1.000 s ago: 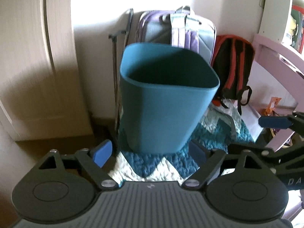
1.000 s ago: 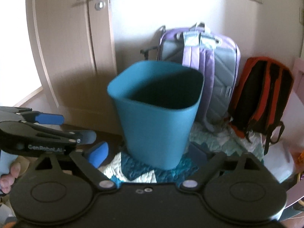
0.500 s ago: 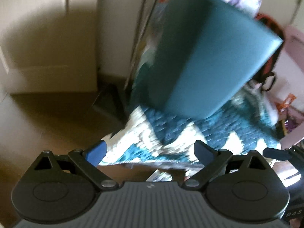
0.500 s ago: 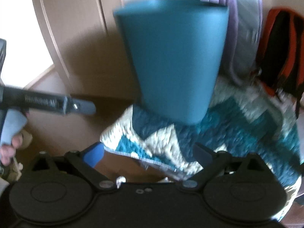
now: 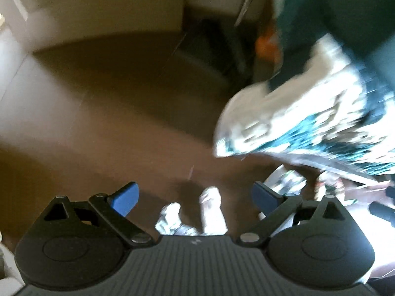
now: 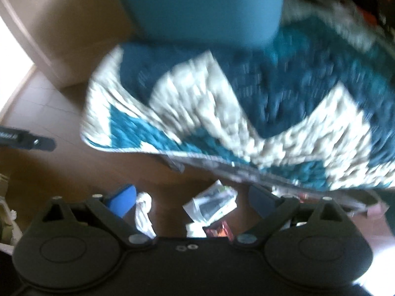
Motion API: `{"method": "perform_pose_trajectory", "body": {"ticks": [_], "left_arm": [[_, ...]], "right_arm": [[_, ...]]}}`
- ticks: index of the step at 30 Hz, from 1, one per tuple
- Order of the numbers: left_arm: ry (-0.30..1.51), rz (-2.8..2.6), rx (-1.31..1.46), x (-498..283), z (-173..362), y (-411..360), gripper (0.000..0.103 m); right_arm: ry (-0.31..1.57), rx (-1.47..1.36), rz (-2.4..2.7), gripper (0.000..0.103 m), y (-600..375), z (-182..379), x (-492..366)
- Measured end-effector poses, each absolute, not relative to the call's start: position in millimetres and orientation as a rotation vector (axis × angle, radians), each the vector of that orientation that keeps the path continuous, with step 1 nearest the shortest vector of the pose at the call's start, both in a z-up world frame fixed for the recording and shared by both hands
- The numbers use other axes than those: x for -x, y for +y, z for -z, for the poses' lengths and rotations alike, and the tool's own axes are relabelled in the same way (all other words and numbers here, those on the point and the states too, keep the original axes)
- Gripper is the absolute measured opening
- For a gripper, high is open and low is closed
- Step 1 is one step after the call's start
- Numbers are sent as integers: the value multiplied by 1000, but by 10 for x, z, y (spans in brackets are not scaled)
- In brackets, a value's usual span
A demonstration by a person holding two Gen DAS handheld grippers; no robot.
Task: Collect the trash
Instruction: 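Lower right tool onto white plastic wrapper while left tool grasps crumpled foil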
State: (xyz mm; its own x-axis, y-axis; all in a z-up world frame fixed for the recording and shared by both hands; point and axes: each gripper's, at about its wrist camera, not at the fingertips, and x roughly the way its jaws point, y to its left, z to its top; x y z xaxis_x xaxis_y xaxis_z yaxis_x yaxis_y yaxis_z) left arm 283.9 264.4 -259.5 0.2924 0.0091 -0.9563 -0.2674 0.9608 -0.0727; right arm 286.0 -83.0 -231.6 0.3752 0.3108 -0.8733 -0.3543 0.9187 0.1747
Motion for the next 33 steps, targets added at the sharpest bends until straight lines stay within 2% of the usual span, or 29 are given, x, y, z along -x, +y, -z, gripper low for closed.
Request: {"method": "perform_pose_trajectory", "body": {"ticks": [15,24,30,33], "left_arm": [[1600,-291,309,-2952,4591,3051,98],[1661,-334,317,-2892,5374,2942,98],[1673,-355,296,-2795,5668,2814,89],[1677,-345,296,-2749,5733,2758,78]], "right_arm": [[1370,-89,-195,91,-671,3801,-3322],[1473,-118,-86,80,-653,4492,-3434],[1519,-137,-43,76,-646,4813,-3514],[1531,-135,-49,72,-611,4908,-3534]]}}
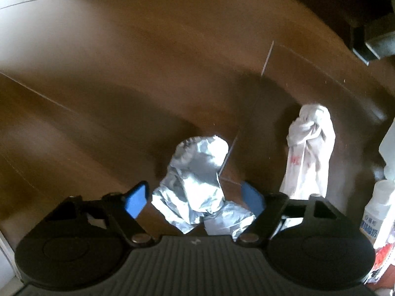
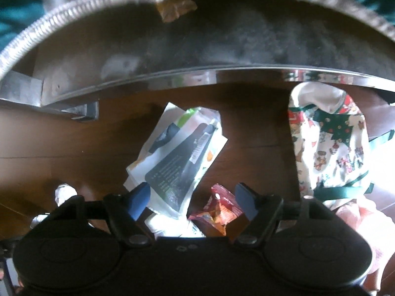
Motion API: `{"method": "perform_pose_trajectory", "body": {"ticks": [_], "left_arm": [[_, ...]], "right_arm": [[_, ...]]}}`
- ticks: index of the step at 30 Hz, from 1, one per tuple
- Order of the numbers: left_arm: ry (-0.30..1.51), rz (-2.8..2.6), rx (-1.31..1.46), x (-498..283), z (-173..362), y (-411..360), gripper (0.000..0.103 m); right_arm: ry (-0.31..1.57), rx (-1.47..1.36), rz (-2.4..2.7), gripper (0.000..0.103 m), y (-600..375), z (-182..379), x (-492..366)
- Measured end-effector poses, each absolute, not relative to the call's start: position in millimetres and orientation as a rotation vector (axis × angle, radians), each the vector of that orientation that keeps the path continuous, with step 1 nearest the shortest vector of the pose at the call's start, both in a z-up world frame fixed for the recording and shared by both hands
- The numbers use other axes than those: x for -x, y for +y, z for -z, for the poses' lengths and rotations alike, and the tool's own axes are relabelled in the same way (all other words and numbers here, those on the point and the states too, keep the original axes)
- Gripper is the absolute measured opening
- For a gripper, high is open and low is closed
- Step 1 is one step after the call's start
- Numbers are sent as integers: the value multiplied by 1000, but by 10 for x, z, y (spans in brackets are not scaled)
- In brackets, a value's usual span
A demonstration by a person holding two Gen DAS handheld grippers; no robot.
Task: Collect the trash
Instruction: 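Lower right tool onto white plastic wrapper while left tool grasps crumpled foil, then lift white wrapper and foil in both tools up over the wastebasket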
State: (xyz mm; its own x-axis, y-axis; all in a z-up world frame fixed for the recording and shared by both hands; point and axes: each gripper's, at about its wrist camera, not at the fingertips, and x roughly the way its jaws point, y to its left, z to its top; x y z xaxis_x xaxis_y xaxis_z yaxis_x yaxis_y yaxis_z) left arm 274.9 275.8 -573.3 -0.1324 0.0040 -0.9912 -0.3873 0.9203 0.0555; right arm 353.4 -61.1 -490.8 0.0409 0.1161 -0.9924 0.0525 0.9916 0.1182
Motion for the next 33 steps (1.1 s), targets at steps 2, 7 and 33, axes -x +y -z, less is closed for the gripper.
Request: {"method": "perform_pose_trajectory", "body": {"ticks": [2,7,33], "left_arm": [[1682,-348,285,-2729,5760,2727,65],[1668,-342,288,-2709,5759,2709,49],[1425,-236,263,-2493,4659,2769,18]], "right_arm": [[1531,-137,-48,67,-593,4949,-3555],[1551,-143,-40,47,-547,5041,-3587],[1444,-82,-134,0,-606,4195,-3084]]}}
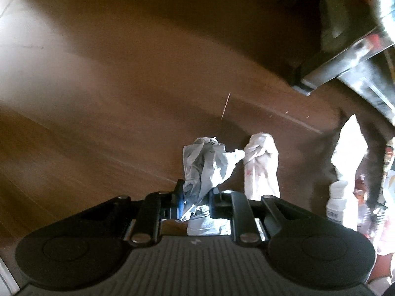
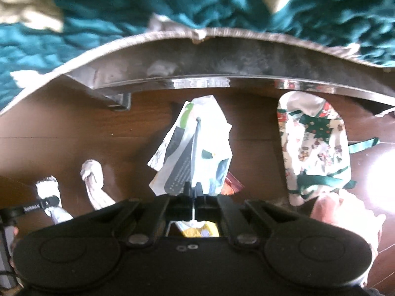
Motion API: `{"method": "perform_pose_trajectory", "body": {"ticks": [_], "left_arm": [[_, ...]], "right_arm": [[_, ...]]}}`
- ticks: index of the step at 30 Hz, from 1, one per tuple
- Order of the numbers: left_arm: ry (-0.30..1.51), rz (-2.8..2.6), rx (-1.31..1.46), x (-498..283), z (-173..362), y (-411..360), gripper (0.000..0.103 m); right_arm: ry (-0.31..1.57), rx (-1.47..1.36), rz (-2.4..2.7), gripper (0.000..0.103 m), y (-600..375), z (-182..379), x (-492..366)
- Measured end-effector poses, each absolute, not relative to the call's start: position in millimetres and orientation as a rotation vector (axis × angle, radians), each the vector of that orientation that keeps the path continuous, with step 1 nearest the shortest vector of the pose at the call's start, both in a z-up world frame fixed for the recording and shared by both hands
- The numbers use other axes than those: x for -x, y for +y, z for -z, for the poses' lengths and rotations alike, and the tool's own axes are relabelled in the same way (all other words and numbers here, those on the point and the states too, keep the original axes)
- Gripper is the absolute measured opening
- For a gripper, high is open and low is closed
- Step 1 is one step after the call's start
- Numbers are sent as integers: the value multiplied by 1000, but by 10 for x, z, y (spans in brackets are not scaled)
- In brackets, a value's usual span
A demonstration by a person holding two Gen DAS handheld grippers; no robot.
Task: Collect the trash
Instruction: 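Lift white wrapper and foil in both tools up over the wastebasket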
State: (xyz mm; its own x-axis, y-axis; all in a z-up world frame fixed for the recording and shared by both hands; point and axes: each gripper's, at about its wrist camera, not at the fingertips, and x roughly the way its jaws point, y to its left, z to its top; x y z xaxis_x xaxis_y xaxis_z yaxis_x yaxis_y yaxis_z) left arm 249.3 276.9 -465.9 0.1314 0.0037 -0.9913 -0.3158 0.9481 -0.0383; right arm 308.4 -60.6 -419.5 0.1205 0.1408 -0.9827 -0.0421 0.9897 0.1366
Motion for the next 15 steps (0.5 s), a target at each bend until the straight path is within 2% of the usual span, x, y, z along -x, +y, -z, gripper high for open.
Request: {"method": "perform_pose_trajectory", "body": {"ticks": [7,15], "left_arm": [[1300,-221,221,-2506,3853,2818,17],[1100,-217,179,-2469,2758,2760,18]], "right_arm": [[1378,-60,-175,0,-751,3592,-2824],[1221,3,-262,0,-760,2726,-2449]]}}
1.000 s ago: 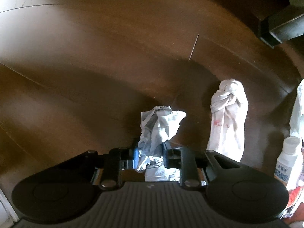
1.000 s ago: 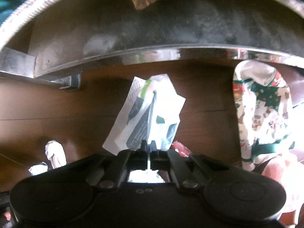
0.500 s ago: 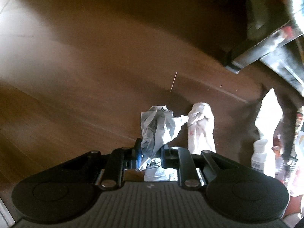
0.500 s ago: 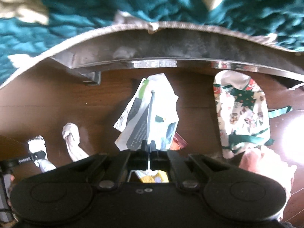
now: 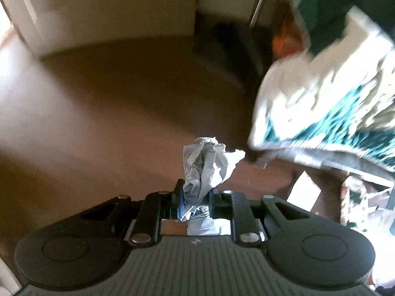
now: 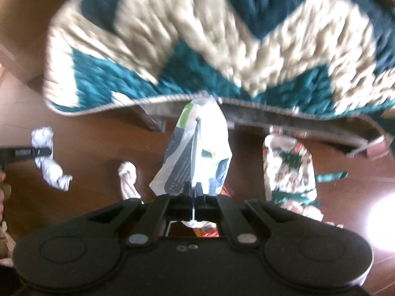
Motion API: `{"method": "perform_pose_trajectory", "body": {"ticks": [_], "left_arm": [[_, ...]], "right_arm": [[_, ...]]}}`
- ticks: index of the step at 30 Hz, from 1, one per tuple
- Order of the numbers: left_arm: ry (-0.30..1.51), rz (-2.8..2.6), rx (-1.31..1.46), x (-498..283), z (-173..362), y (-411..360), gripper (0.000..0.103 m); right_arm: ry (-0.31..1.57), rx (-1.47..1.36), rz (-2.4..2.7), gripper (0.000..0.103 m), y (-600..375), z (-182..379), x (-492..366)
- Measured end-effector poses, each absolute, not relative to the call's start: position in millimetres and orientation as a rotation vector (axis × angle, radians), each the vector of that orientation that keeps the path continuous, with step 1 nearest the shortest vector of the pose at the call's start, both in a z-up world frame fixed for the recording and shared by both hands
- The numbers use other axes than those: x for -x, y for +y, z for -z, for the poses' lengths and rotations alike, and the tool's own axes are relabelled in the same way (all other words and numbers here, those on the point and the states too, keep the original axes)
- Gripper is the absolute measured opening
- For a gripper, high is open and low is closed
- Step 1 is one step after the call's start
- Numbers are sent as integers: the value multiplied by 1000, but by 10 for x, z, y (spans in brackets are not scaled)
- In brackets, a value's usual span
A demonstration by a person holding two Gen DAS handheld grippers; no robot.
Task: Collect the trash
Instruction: 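Lift white wrapper and foil in both tools up over the wastebasket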
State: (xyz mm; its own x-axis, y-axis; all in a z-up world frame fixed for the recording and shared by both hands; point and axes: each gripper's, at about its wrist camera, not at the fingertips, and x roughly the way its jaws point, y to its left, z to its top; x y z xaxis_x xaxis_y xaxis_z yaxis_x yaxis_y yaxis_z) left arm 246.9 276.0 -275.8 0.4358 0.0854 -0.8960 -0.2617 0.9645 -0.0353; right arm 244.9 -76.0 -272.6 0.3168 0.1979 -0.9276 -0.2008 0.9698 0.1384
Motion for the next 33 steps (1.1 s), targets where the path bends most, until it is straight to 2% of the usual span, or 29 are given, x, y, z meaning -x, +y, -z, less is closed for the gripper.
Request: {"method": "perform_pose_trajectory", "body": {"ticks": [11,21,33], "left_arm": [[828,-157,126,-2188,1079,2315,18],[690,-82,121,-1899,100,1626,18],[461,19,112,-1972,-1150,1048,18]], "right_arm": [[979,38,-352,0,-924,1554,-1861],[823,78,-410,0,-1152,641,-1417],[476,192,-426,0,-1255,-622,-1411]]}}
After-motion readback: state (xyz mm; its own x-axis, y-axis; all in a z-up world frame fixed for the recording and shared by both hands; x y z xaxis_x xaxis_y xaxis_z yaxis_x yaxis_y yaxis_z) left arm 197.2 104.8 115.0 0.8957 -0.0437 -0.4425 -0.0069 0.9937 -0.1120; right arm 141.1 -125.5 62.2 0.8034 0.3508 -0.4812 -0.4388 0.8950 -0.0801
